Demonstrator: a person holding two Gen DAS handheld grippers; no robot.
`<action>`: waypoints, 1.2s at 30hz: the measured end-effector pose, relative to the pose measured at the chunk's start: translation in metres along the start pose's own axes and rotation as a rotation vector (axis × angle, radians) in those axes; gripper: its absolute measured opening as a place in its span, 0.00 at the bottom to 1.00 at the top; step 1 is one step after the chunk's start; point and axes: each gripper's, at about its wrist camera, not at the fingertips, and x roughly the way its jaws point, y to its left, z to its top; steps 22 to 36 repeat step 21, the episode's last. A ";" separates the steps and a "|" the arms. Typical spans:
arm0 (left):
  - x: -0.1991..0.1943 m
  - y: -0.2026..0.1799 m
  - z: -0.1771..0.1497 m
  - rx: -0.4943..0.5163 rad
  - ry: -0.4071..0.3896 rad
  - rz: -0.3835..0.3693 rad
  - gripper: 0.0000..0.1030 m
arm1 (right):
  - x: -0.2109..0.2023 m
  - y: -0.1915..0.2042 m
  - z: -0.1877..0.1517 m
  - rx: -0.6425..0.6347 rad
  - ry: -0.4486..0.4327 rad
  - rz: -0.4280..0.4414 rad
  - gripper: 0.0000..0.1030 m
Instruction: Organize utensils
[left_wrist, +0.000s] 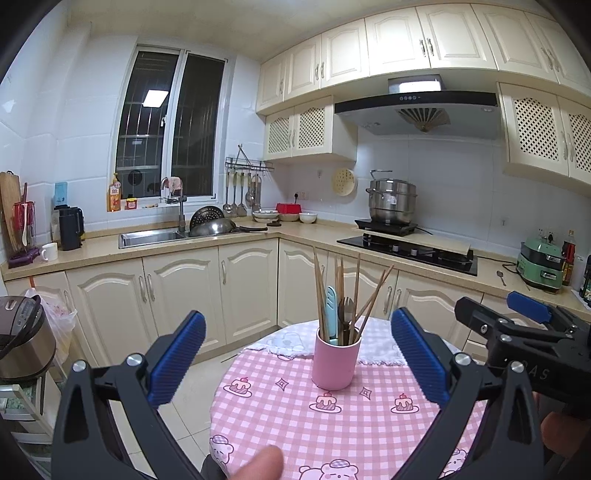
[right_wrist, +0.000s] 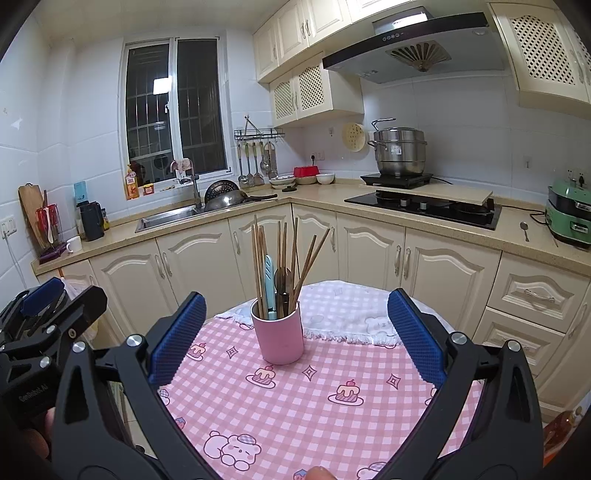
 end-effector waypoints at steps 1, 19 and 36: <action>0.002 0.001 0.001 0.002 0.004 0.003 0.96 | 0.000 0.000 0.000 0.001 0.001 0.000 0.94; -0.002 0.000 -0.001 -0.003 -0.021 0.021 0.96 | 0.005 -0.001 -0.003 -0.001 0.008 0.007 0.94; -0.001 0.000 -0.001 -0.003 -0.014 0.019 0.96 | 0.005 -0.001 -0.003 0.000 0.008 0.007 0.94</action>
